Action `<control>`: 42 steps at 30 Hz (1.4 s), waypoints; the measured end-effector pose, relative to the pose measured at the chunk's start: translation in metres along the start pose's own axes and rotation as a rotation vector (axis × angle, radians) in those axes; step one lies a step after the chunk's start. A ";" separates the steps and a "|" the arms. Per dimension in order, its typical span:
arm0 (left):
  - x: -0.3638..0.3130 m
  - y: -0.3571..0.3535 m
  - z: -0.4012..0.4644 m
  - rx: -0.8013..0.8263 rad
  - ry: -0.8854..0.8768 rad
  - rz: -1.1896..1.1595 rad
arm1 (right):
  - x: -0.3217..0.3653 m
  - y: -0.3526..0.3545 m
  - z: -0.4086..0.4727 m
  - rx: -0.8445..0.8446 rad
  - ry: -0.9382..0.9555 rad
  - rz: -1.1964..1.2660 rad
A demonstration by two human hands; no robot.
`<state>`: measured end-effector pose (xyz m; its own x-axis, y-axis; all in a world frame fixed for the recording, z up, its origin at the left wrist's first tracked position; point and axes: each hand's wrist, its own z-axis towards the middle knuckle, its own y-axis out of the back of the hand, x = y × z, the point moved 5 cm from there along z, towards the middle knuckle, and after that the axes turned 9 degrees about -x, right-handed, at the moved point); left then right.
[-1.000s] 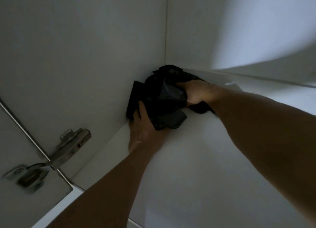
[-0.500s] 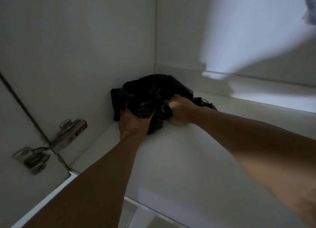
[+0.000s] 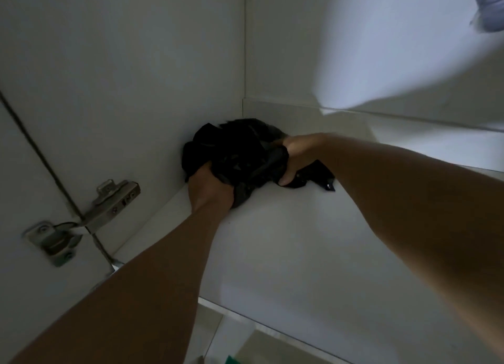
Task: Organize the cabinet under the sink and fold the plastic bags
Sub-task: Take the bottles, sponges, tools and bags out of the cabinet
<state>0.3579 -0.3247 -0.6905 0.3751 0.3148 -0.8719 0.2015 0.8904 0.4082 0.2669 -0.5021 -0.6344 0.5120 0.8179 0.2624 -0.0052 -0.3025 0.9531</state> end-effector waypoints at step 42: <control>0.055 0.436 -0.306 -0.265 0.215 0.095 | 0.337 -0.094 -0.347 -0.322 0.406 -0.209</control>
<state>0.1894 0.1811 -0.6435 0.1766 0.4370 -0.8820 -0.0776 0.8994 0.4301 0.1419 -0.0282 -0.5834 0.1583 0.9866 0.0388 -0.2334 -0.0008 0.9724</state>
